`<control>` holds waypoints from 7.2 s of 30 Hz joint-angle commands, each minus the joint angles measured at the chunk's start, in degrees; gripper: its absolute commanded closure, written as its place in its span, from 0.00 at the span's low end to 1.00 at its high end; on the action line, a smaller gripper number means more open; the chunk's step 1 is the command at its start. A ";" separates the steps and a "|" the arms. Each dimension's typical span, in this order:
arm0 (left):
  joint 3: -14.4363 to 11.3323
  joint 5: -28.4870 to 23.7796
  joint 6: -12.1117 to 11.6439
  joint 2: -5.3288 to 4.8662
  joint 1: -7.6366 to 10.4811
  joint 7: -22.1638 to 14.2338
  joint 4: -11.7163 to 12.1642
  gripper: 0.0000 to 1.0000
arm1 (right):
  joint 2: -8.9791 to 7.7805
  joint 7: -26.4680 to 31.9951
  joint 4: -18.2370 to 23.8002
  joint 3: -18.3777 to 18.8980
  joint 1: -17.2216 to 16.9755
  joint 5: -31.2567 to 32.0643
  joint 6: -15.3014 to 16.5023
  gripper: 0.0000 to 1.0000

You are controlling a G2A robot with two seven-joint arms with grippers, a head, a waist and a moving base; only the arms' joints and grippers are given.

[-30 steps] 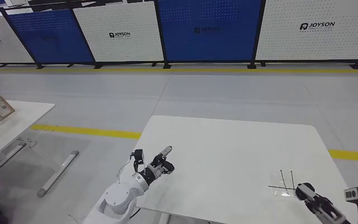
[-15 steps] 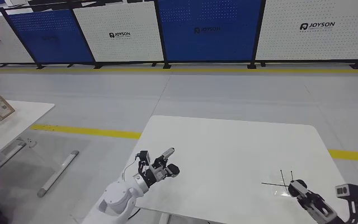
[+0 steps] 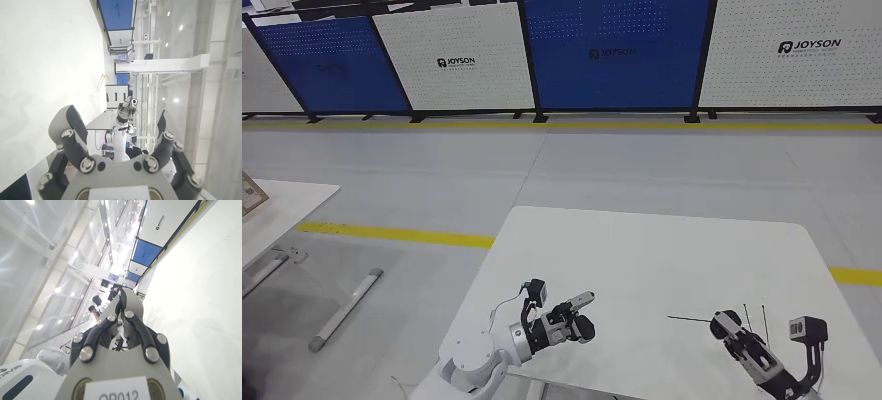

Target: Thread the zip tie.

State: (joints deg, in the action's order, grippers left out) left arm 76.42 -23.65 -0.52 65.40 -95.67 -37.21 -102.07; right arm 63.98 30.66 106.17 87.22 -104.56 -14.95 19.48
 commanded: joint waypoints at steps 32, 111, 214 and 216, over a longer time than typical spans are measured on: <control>0.04 -0.02 -0.05 -0.01 -0.03 -0.04 -0.02 0.00 | 1.42 -18.28 1.75 -5.28 0.16 11.17 -1.84 1.00; -12.45 -4.29 -0.09 1.91 9.38 7.37 3.99 0.00 | 2.02 -10.76 -0.29 -11.89 3.53 8.00 -1.06 1.00; -18.62 -1.12 -3.88 2.84 10.98 11.22 4.20 0.00 | 2.50 -10.46 -1.32 -14.68 5.86 7.52 -3.89 1.00; -18.77 -0.69 -4.87 2.97 11.00 13.47 4.18 0.00 | 2.50 -10.46 -1.32 -14.68 5.86 7.52 -3.89 1.00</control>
State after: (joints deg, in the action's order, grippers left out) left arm 57.80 -24.62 -4.74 68.29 -84.67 -25.43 -97.88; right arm 66.48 20.20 104.86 72.54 -98.70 -7.44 15.60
